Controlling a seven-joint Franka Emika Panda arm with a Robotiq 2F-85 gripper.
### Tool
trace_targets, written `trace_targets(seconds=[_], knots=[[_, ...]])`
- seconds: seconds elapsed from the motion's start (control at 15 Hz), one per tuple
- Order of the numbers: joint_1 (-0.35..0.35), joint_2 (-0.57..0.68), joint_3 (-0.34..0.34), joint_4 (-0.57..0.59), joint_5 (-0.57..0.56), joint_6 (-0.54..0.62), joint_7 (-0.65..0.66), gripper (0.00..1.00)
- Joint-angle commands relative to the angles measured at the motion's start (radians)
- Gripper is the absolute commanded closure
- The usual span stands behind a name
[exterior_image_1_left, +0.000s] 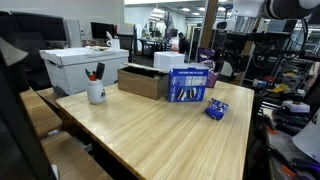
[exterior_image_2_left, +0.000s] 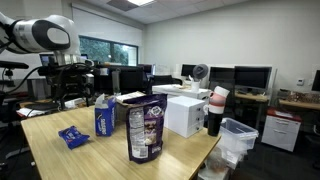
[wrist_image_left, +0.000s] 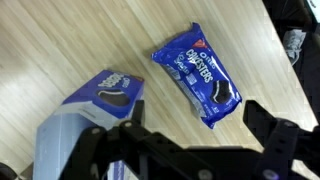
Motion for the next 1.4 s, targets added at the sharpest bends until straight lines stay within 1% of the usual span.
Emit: trace_targets(seconds=[0.0,0.33,0.8,1.07,1.13,1.2,1.27,1.33], knots=[[0.059,0.03,-0.027,0.0,-0.052,0.046,-0.071,0.0],[0.148,0.08,-0.099,0.0,-0.04,0.073,-0.145,0.0],[0.27,0.186,-0.237,-0.001,-0.056,0.221,-0.266,0.0],[0.355,0.263,-0.299,0.008,-0.03,0.238,-0.302,0.0],[0.263,0.339,-0.19,0.0,0.079,0.282,-0.383,0.0],[0.379,0.303,-0.31,0.007,-0.008,0.262,-0.317,0.0],[0.376,0.331,-0.305,0.003,-0.008,0.295,-0.334,0.0],[0.39,0.354,-0.315,-0.001,-0.021,0.335,-0.332,0.0]])
